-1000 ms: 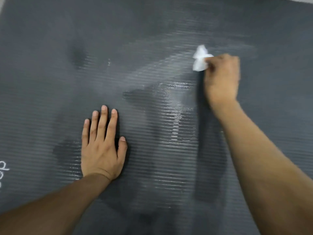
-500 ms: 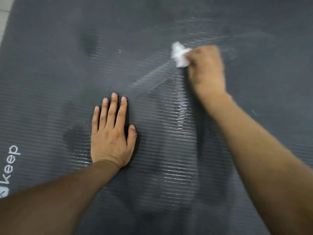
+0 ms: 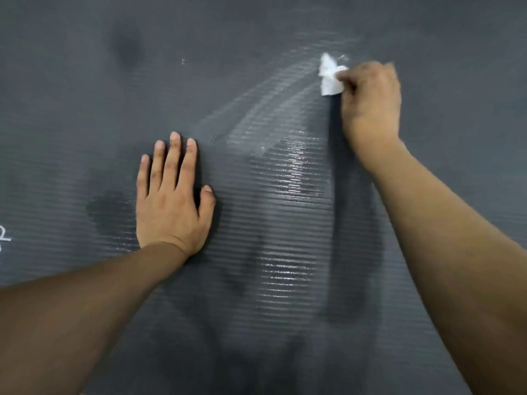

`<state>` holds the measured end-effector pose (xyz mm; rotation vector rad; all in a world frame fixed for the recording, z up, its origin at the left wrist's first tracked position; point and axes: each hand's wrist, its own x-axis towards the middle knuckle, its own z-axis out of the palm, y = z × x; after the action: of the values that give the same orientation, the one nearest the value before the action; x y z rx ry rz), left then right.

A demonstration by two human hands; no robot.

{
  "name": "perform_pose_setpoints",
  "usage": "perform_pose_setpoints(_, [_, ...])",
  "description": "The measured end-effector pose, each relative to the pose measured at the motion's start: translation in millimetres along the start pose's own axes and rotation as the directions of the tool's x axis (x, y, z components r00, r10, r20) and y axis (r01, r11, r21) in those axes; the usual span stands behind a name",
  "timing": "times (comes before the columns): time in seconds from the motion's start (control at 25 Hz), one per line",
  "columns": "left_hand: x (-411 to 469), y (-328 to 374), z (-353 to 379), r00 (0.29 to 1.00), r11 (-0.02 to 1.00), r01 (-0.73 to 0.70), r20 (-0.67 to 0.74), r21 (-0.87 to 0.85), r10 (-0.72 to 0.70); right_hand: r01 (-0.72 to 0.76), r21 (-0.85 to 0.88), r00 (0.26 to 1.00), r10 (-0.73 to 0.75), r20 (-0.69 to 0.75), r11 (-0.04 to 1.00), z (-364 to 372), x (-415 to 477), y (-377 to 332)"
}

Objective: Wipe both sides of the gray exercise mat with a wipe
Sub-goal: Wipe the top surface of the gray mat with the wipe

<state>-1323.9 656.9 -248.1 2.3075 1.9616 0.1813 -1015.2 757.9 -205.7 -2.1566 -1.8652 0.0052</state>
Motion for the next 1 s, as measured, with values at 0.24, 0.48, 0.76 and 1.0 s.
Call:
perform_pose_setpoints(0.24, [0, -1, 0, 1.000, 1.000, -0.002, -0.001, -0.004, 0.002, 0.287, 0.370, 0.949, -0.314, 0.012, 0.883, 16, -125, -113])
perform_pose_setpoints(0.48, [-1, -1, 3, 0.999, 1.000, -0.010, -0.038, -0.023, 0.009, 0.073, 0.072, 0.997, -0.074, 0.011, 0.995, -13, -77, -3])
perform_pose_setpoints(0.76, [-3, -1, 4, 0.998, 1.000, -0.008, -0.055, -0.028, 0.006, 0.297, 0.314, 0.946, -0.323, 0.033, 0.902, -3, -179, -96])
perform_pose_setpoints(1.0, [-2, -1, 4, 0.998, 0.999, -0.009, -0.064, -0.036, 0.006, -0.079, 0.006, 0.994, 0.079, -0.076, 0.997, -21, -105, 20])
